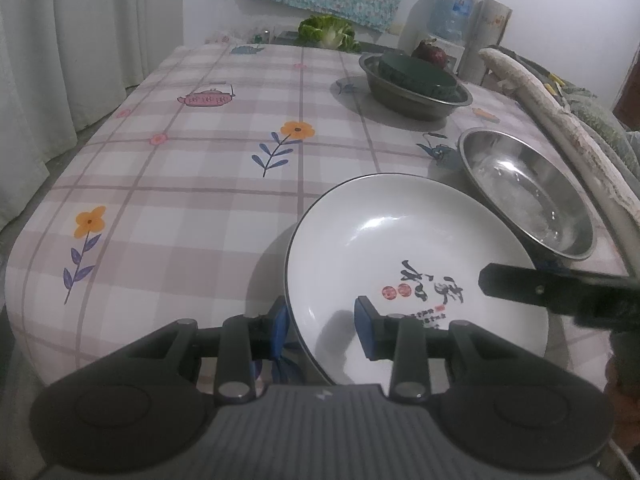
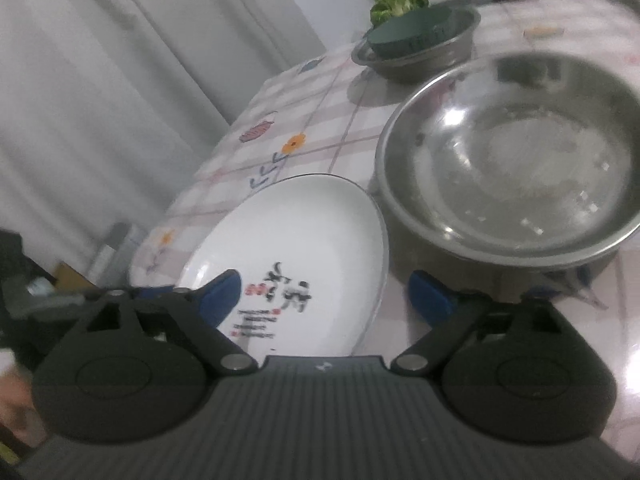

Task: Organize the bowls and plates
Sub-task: 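Carry the white plate with both tools toward the stacked steel plates, then hold the white plate with both tools beside the stacked steel plates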

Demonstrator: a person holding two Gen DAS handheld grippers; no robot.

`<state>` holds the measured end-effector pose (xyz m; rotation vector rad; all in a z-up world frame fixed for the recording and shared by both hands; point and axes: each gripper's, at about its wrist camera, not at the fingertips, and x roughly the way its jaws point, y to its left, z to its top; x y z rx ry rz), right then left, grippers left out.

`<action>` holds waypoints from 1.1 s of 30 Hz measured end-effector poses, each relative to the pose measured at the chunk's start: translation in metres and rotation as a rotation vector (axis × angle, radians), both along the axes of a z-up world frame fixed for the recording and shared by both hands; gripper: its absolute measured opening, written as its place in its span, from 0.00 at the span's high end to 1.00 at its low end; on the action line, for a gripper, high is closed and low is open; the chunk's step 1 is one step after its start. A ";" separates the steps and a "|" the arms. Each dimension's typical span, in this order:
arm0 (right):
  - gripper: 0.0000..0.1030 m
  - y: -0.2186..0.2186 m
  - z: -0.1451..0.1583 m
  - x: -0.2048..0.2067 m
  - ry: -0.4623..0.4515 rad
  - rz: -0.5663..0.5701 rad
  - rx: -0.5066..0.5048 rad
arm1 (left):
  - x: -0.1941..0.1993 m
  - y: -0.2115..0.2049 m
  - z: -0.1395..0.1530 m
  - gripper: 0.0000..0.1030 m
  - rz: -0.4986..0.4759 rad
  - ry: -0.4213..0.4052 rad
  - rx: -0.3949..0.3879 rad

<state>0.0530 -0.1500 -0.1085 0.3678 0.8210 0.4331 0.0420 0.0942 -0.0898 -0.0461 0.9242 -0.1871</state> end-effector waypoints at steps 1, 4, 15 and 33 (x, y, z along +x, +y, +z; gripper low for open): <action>0.23 0.001 0.001 -0.001 -0.011 -0.001 -0.029 | 0.001 -0.001 -0.001 0.65 0.000 0.003 0.002; 0.38 0.005 0.001 -0.003 -0.039 -0.004 -0.108 | 0.002 -0.003 -0.002 0.65 0.000 0.002 0.010; 0.71 0.015 0.001 -0.009 -0.080 0.022 -0.230 | -0.004 -0.004 0.002 0.70 0.009 0.001 0.023; 0.69 0.020 -0.003 -0.012 -0.129 0.010 -0.253 | 0.001 -0.009 -0.004 0.64 0.005 -0.034 0.045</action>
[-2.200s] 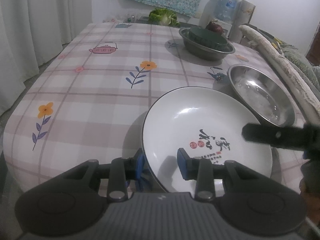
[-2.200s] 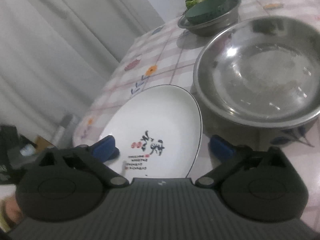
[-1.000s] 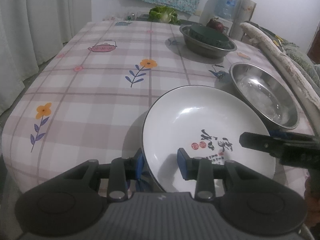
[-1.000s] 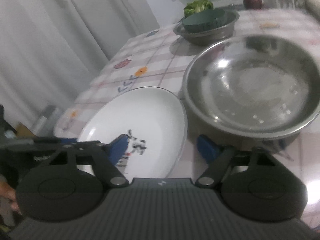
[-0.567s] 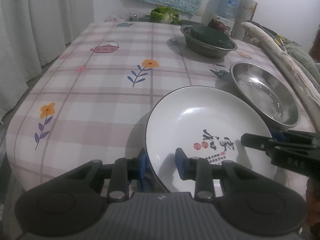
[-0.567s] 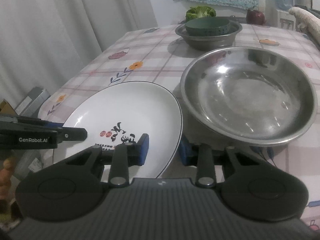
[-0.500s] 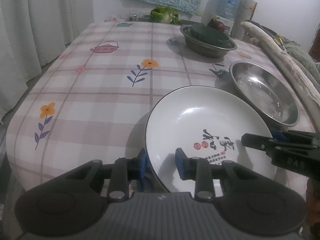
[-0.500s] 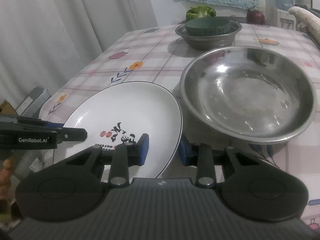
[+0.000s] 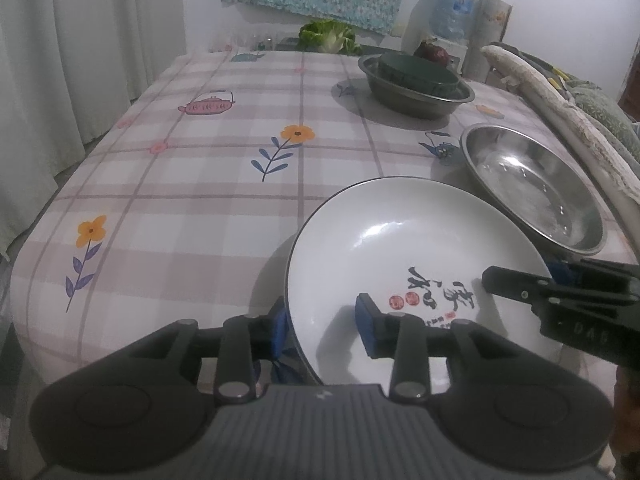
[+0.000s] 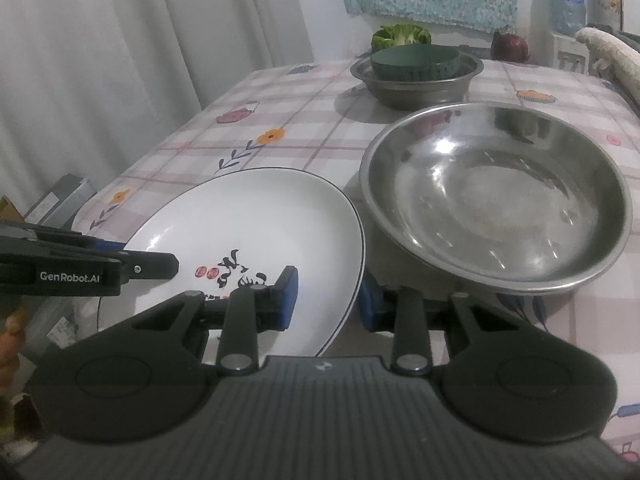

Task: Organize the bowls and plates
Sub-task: 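Hold the white plate with both tools beside the stacked steel plates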

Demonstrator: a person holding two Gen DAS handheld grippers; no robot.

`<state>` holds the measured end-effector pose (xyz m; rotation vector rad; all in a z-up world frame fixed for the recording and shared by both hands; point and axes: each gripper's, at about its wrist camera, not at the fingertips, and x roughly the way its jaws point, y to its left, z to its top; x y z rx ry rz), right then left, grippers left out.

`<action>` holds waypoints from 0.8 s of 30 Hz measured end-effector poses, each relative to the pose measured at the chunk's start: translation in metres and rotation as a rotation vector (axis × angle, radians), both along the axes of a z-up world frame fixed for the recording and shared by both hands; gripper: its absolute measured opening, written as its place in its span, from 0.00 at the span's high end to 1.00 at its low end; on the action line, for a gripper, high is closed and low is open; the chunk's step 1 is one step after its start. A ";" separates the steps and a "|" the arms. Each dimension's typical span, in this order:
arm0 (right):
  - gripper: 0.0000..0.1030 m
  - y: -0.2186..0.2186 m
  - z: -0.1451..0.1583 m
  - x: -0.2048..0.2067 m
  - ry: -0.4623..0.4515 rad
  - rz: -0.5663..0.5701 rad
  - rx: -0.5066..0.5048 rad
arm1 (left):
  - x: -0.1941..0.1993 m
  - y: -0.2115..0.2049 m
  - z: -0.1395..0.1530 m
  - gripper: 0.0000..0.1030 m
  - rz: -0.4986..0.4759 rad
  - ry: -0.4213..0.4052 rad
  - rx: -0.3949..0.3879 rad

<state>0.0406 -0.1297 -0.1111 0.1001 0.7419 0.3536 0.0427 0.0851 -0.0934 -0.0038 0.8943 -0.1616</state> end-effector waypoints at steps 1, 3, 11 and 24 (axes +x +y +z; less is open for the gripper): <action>0.69 0.001 0.000 0.000 -0.004 0.000 -0.002 | 0.000 -0.001 0.000 0.63 0.001 -0.005 0.001; 0.69 0.002 0.000 0.000 -0.012 -0.003 -0.006 | 0.000 -0.001 -0.001 0.63 0.003 -0.014 0.000; 0.67 0.004 -0.001 0.000 -0.026 -0.017 -0.006 | -0.003 -0.003 -0.001 0.63 0.012 -0.034 0.004; 0.67 0.007 -0.001 -0.001 -0.016 -0.025 0.000 | -0.008 0.005 0.000 0.64 0.010 -0.035 -0.023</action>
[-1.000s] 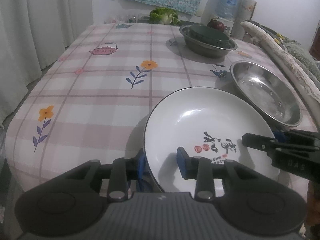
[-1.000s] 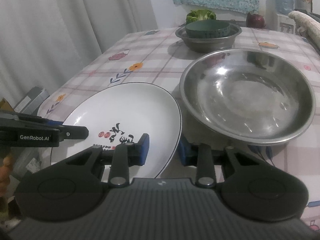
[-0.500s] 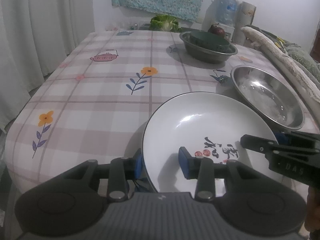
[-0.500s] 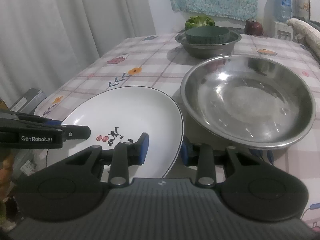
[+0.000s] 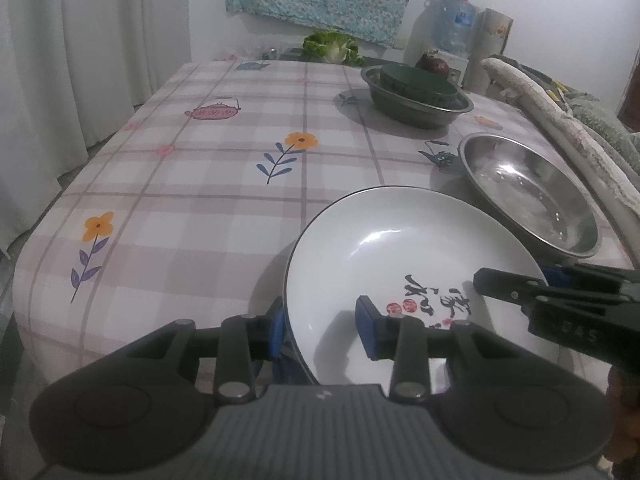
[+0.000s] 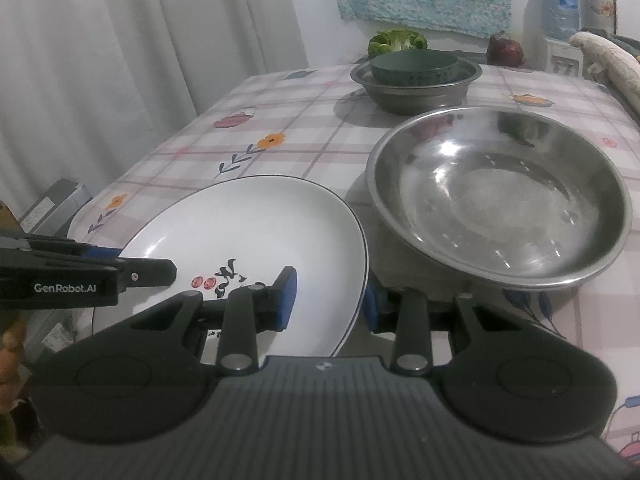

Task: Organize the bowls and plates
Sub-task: 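Hold the white plate with both tools beside the stacked steel plates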

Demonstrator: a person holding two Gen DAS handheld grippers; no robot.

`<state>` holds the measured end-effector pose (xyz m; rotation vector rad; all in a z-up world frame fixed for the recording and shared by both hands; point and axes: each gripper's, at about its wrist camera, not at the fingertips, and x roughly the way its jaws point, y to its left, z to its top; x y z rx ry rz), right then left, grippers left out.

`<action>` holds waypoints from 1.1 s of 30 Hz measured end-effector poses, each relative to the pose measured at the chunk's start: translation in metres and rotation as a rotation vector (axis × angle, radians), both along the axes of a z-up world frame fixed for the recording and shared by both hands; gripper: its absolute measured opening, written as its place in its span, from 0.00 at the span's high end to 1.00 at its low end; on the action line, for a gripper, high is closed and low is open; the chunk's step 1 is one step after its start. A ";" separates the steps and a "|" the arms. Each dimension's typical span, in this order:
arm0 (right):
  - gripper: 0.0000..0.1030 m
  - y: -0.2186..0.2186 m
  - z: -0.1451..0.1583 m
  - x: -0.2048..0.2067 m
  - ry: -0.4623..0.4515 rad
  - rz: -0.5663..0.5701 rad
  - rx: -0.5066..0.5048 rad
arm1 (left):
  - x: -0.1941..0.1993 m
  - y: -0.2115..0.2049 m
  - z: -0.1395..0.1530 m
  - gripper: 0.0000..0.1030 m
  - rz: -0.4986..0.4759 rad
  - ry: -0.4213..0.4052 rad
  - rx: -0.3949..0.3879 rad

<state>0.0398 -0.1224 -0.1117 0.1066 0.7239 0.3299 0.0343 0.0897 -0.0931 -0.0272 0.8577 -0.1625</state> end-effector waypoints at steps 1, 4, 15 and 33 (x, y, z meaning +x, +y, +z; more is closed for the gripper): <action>0.67 0.001 0.000 0.000 -0.001 0.001 -0.002 | -0.001 0.001 0.000 0.64 -0.004 -0.002 -0.003; 0.67 0.001 -0.001 0.001 -0.003 0.004 -0.004 | -0.002 0.003 -0.002 0.64 -0.019 -0.006 -0.003; 0.68 -0.004 -0.001 -0.010 -0.002 0.009 -0.003 | -0.009 0.004 -0.004 0.60 -0.090 0.006 0.003; 0.62 0.007 -0.005 -0.020 -0.056 0.007 -0.032 | -0.019 0.001 -0.007 0.55 -0.072 -0.045 -0.011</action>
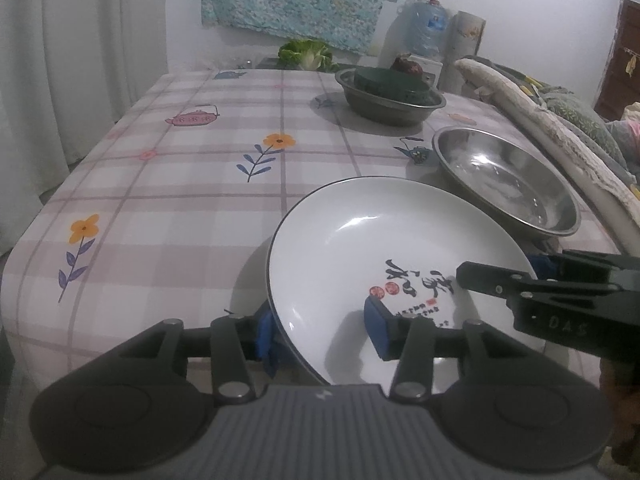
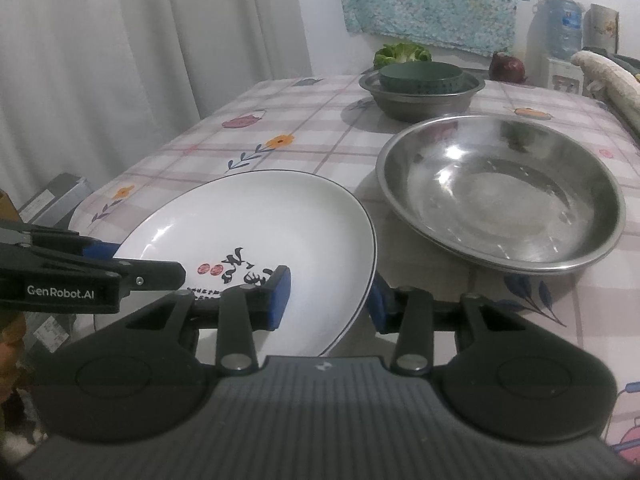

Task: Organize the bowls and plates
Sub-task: 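Hold the white plate with both tools beside the stacked steel plates, then carry the white plate with both tools over the stacked steel plates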

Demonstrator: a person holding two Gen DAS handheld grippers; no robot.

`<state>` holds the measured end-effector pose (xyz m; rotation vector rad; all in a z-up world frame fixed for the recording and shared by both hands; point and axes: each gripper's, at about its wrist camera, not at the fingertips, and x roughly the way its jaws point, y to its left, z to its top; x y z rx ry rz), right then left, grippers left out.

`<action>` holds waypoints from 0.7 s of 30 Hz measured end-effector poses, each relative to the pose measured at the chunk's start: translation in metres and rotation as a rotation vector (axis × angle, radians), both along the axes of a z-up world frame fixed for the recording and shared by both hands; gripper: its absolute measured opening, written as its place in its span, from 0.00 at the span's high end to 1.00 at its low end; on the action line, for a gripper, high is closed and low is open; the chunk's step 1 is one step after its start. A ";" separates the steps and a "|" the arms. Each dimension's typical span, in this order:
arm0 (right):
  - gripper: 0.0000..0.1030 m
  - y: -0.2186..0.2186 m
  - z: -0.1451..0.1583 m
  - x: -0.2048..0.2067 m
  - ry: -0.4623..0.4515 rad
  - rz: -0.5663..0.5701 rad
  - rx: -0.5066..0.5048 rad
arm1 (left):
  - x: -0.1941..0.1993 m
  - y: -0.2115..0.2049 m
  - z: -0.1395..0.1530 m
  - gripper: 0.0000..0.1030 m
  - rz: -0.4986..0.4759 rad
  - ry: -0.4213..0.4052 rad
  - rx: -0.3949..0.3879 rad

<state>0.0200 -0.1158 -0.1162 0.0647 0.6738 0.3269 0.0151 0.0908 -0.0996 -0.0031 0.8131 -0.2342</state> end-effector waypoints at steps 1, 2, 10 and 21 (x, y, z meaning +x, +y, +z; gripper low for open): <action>0.62 0.000 0.000 0.000 0.001 -0.001 0.000 | 0.000 0.000 0.001 0.55 0.000 -0.003 -0.001; 0.62 0.000 0.000 0.001 0.003 -0.003 0.001 | -0.001 0.001 0.001 0.55 0.000 -0.005 -0.002; 0.62 0.000 0.003 0.001 0.006 -0.003 0.009 | -0.005 0.003 0.008 0.55 0.012 -0.030 -0.008; 0.62 0.006 0.011 0.001 -0.016 0.011 0.015 | -0.008 0.010 0.021 0.55 0.035 -0.063 -0.020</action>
